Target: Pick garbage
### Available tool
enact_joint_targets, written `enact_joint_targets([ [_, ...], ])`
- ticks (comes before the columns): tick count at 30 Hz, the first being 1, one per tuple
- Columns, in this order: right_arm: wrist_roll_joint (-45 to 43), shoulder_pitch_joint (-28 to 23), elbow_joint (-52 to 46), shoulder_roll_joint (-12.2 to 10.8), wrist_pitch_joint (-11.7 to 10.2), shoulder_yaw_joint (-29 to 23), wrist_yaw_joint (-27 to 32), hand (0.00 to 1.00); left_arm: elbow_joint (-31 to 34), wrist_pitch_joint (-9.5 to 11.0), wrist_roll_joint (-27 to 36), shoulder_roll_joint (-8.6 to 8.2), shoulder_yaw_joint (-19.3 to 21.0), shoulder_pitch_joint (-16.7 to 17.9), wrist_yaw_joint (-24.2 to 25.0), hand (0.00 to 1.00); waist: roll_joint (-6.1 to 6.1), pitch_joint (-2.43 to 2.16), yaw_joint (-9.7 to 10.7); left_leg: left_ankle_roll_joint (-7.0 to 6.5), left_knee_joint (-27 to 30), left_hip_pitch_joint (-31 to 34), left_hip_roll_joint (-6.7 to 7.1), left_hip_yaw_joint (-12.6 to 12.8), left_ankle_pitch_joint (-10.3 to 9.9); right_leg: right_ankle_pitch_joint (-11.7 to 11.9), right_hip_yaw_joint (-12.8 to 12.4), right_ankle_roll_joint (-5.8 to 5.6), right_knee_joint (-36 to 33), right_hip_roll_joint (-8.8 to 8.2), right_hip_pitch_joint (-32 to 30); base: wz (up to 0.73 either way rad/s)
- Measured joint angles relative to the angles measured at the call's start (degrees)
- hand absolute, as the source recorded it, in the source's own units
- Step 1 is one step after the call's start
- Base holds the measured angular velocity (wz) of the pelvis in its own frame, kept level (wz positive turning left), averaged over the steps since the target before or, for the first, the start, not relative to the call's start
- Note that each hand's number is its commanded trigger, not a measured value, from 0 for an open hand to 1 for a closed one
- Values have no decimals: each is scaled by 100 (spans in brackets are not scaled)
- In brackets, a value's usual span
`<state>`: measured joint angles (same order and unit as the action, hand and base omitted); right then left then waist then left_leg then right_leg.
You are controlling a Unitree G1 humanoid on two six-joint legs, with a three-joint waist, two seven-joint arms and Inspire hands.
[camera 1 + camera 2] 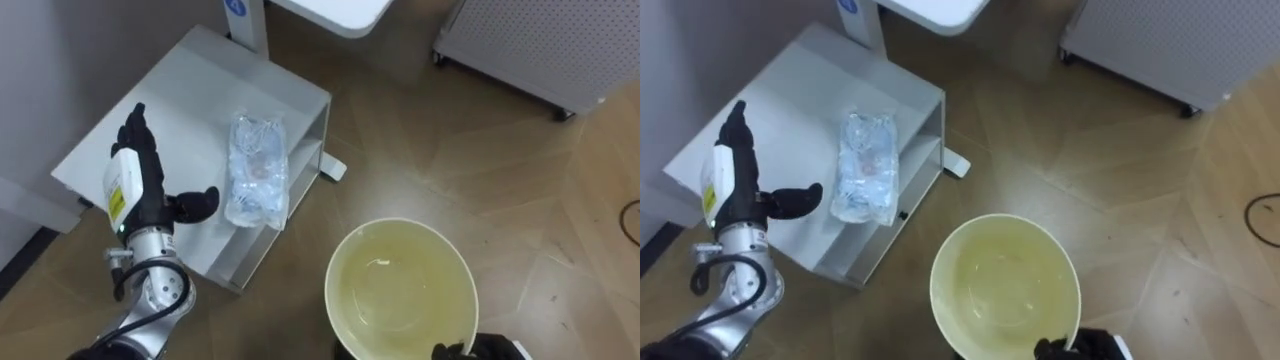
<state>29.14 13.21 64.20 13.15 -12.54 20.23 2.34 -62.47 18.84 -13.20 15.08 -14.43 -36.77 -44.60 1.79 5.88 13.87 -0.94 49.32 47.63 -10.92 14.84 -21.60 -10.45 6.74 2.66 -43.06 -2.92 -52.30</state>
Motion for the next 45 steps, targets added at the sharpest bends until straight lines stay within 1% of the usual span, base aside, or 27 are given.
enact_joint_targets([
  [1, 0, 2, -18, -1, -2, 12, -3, 100, -33, 0, -17, 0, -10, -9, 0, 0, 0, 0, 15, 3, 49, 82, -50, -8, -15, 11, 24, 17, 5, 8, -53, -3],
  [2, 15, 2, -36, -1, -2, 34, -3, 100, -73, 0, -39, 0, -46, -12, 1, 0, 0, 0, 54, 6, 82, 152, -71, -41, -19, 14, 55, 25, 1, 9, -95, 0],
  [3, 28, 2, -39, -2, -2, 47, -4, 100, -100, -1, -42, 1, -72, -13, 1, 0, 0, 0, 78, 11, 97, 177, -72, -62, -22, 9, 73, 32, -7, 9, -106, 8],
  [5, 122, 7, -78, 14, 2, 63, 14, 100, -229, -9, -42, 11, -273, -19, 2, 0, -17, -3, 148, 10, 175, 214, -69, -81, -71, -50, 86, 40, -116, -3, -151, 5],
  [9, 219, 19, -79, 19, 19, 64, 32, 100, -235, -12, -91, 9, -418, -21, 10, 0, -20, -3, 191, 2, 266, 279, -68, -81, -113, -86, 75, 33, -207, 3, -220, 0],
  [11, 237, 19, -79, 19, 23, 66, 58, 100, -270, -24, -106, 13, -493, -21, 19, 0, -42, -8, 223, -7, 292, 286, -52, -75, -123, -104, 36, 18, -263, -8, -258, 0],
  [16, 421, 18, -76, 21, 16, 111, 68, 100, -270, -89, -289, 21, -498, -21, 25, 0, -72, -8, 313, -5, 372, 286, -54, -88, -152, -138, -10, 19, -365, -8, -278, 0],
  [20, 633, 1, 3, 31, 16, 157, 69, 100, -269, -100, -493, 22, -498, -25, 24, 0, -74, -8, 340, 5, 502, 292, -140, -75, -224, -161, -11, 36, -432, 15, -282, -7],
  [27, 685, -3, 118, 51, 18, 157, 98, 100, -271, -103, -673, 24, -547, -145, 13, 0, -73, -8, 366, 10, 580, 317, -180, -70, -249, -167, -8, 44, -472, 53, -303, -2],
  [29, 684, -22, 112, 51, 29, 150, 123, 100, -270, -111, -962, 28, -558, -156, 3, 0, -71, -9, 363, 10, 634, 349, -228, -93, -269, -164, 45, 52, -472, 59, -306, -2],
  [31, 684, -75, 49, 58, 45, 117, 122, 100, -270, -132, -1311, 27, -558, -172, 4, 0, -71, -10, 355, 10, 650, 395, -235, -106, -269, -160, 62, 59, -472, 65, -335, 0],
  [35, 697, -108, 33, 61, 90, 64, 110, 100, -266, -294, -2121, 29, -560, -231, 9, 0, -69, -11, 352, 9, 649, 430, -224, -94, -268, -158, 58, 61, -489, 50, -380, 0],
  [38, 760, -126, 33, 67, 122, 35, 69, 100, -213, -411, -2420, 18, -567, -261, 9, 0, -67, -13, 360, 9, 650, 441, -222, -93, -267, -159, 54, 61, -493, 48, -386, 0],
  [39, 780, -127, 33, 69, 141, 35, 68, 100, -205, -449, -2460, 13, -582, -265, 8, 0, -66, -13, 361, 9, 653, 441, -221, -92, -268, -159, 52, 61, -497, 47, -386, 0],
  [41, 862, -130, 32, 70, 227, 35, 62, 100, -206, -601, -2520, 13, -681, -286, 31, 0, -66, -13, 377, 8, 660, 440, -214, -93, -267, -159, 54, 61, -508, 40, -386, 0],
  [42, 873, -132, 34, 70, 246, 35, 61, 100, -213, -637, -2520, 13, -701, -289, 39, 0, -66, -13, 381, 7, 662, 437, -212, -92, -267, -159, 53, 61, -513, 39, -386, 0],
  [44, 884, -134, 46, 70, 293, 2, 45, 100, -272, -783, -2523, 15, -719, -292, 177, 0, -64, -14, 427, 5, 660, 424, -181, -96, -262, -159, 40, 61, -530, 23, -386, 0],
  [45, 884, -134, 45, 70, 318, -30, 23, 100, -291, -821, -2524, 16, -722, -291, 232, 0, -64, -15, 440, 6, 656, 418, -169, -97, -261, -159, 35, 60, -534, 17, -386, 0],
])
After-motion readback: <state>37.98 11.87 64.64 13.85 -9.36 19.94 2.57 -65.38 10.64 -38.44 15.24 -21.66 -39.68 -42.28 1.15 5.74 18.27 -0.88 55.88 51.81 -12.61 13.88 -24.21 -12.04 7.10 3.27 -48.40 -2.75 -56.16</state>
